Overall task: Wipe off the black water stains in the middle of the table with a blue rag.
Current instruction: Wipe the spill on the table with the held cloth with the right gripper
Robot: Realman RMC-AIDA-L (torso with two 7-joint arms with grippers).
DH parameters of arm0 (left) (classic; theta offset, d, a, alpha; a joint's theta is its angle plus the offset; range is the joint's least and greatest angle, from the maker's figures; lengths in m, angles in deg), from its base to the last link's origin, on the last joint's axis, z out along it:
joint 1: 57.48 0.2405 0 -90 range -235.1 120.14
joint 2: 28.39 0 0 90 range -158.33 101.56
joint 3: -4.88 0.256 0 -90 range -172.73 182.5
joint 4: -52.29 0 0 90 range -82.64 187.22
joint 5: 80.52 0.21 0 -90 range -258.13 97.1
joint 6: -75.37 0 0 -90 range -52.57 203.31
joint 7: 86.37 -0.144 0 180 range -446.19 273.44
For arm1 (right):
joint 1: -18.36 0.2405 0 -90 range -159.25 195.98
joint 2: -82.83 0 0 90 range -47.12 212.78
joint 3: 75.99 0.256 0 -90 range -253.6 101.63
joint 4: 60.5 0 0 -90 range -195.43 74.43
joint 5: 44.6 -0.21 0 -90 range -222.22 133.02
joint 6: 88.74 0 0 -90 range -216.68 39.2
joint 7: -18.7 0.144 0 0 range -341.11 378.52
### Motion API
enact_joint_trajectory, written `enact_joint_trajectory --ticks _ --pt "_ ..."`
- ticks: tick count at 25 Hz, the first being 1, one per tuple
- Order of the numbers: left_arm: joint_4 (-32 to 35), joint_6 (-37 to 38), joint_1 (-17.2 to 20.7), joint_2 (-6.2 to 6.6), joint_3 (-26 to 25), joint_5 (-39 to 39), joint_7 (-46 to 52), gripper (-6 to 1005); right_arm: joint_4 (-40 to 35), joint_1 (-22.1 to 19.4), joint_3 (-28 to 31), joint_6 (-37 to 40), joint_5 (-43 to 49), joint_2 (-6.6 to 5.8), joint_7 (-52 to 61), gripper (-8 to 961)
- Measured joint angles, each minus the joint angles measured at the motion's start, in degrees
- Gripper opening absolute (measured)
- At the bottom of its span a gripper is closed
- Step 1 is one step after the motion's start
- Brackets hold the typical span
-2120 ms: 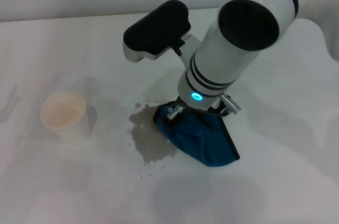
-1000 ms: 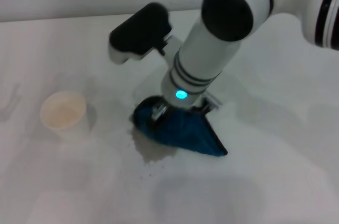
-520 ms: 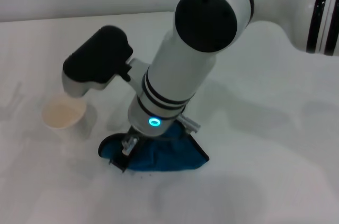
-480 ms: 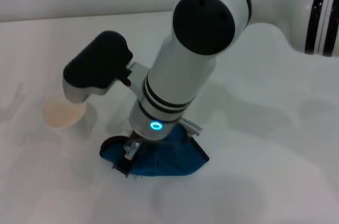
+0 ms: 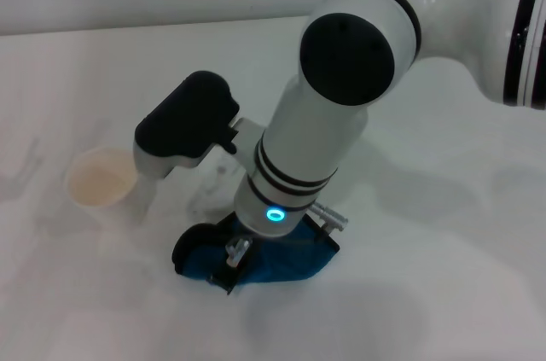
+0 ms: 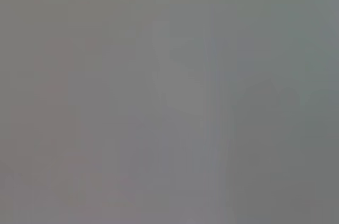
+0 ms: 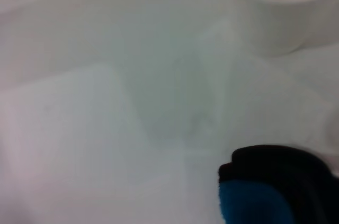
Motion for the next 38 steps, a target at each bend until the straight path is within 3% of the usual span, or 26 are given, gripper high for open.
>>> enact_joint_trajectory --ticks 12,19,38 --pt "0.5 0.2 0.5 0.00 0.0 0.0 0.0 894 3.1 -0.4 1.3 4.6 7.0 0.00 3.0 16" --pt "0.5 0.9 0.8 0.00 0.0 0.0 0.0 894 4.0 -1.3 6.1 4.9 12.3 0.00 3.8 14" --pt "0.5 0.9 0.9 0.00 0.0 0.0 0.0 895 9.0 -2.1 11.1 4.7 32.1 0.00 17.7 13"
